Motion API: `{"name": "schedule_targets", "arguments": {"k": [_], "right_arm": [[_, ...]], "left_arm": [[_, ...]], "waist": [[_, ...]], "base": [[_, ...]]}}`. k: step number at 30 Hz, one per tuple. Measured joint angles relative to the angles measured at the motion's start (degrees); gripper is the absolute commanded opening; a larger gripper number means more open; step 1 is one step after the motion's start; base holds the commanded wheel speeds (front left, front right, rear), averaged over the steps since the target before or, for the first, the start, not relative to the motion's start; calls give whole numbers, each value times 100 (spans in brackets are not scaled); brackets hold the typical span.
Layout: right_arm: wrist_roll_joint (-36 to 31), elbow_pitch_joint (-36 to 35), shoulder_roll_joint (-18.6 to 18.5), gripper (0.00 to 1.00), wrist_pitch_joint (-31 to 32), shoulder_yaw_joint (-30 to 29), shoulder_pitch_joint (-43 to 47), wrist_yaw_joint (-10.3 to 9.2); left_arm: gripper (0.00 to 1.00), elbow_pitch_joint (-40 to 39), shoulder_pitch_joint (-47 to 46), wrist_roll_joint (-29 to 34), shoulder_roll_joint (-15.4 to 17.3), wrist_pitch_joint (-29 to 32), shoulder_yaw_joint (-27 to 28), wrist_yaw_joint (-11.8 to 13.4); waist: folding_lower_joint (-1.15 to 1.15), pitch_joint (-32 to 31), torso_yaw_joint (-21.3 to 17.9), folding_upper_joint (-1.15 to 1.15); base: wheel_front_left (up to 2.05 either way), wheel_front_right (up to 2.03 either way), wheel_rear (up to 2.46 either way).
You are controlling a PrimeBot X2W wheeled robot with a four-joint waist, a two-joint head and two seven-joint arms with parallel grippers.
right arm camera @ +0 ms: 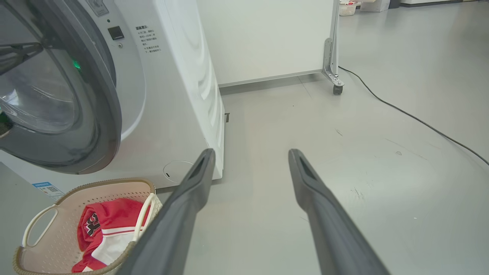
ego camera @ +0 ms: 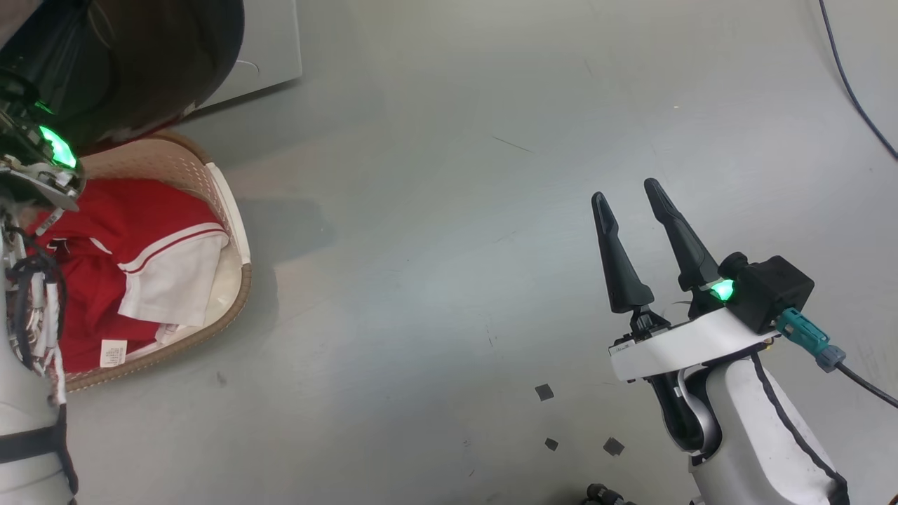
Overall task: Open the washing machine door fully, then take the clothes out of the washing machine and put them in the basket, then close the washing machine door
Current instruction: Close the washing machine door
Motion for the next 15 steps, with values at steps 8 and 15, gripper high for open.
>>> {"name": "schedule_targets", "arguments": {"k": [8,15], "right_arm": [[35,-1,3,100,0,67,-69,-3],[83,0,11,100,0,53,-92,-37]], "left_arm": [[0,286,-339,278,7,-153,-7,-149],[0,547,-441,290,-37,-243,-35,-267]], "waist": [[0,23,-78,0],[0,-2,-97,0]], "base": [[0,0,0],[0,0,0]]}}
